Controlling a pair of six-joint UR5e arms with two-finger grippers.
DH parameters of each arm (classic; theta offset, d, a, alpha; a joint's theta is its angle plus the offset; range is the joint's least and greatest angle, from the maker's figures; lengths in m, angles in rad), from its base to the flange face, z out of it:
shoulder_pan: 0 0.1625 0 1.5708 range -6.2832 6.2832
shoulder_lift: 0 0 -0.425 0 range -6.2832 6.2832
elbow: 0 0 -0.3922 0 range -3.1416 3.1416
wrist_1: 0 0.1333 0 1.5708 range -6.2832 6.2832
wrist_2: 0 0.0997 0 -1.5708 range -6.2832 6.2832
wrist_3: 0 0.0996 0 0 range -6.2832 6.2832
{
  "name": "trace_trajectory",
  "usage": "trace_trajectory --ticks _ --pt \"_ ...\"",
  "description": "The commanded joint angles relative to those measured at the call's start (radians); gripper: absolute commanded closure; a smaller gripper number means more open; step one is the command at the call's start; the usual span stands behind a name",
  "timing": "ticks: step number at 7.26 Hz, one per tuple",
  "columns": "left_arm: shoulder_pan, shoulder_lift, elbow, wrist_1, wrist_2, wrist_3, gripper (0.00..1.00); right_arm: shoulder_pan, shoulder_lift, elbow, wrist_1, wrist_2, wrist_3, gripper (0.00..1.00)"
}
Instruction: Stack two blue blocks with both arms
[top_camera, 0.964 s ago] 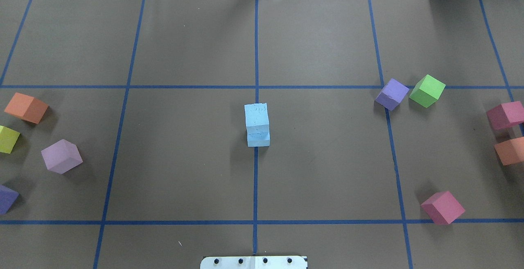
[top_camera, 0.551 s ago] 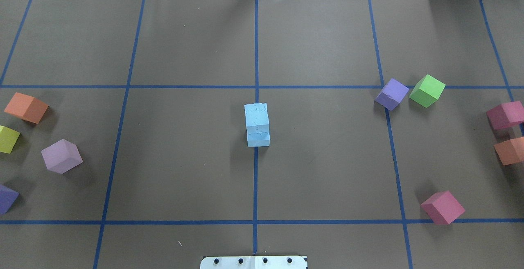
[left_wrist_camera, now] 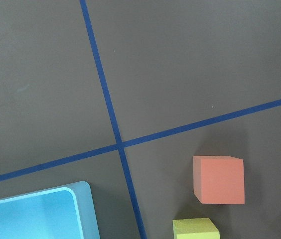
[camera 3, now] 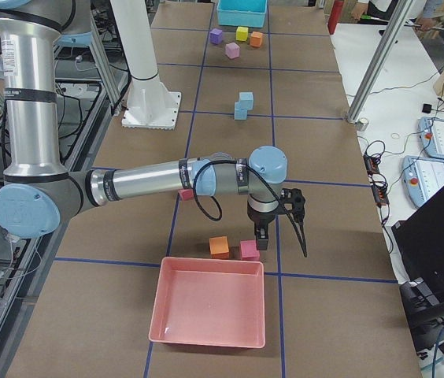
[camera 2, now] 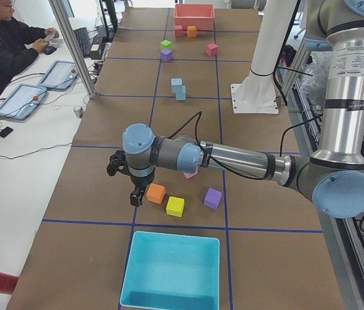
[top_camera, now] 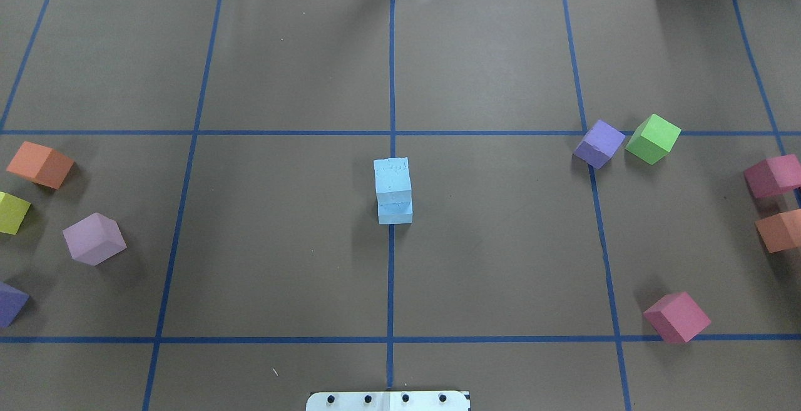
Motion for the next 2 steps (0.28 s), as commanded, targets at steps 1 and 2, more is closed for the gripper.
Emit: trace_trajectory --ticks 1,2 --pt "-0.001 0.008 -0.002 0.001 -0.002 0.0 0.0 0.0 0.0 0.001 0.0 0.0 0.0 0.0" --pt "-0.001 0.008 -0.003 0.001 -0.002 0.0 0.0 0.0 -0.002 0.001 0.0 0.0 0.0 0.0"
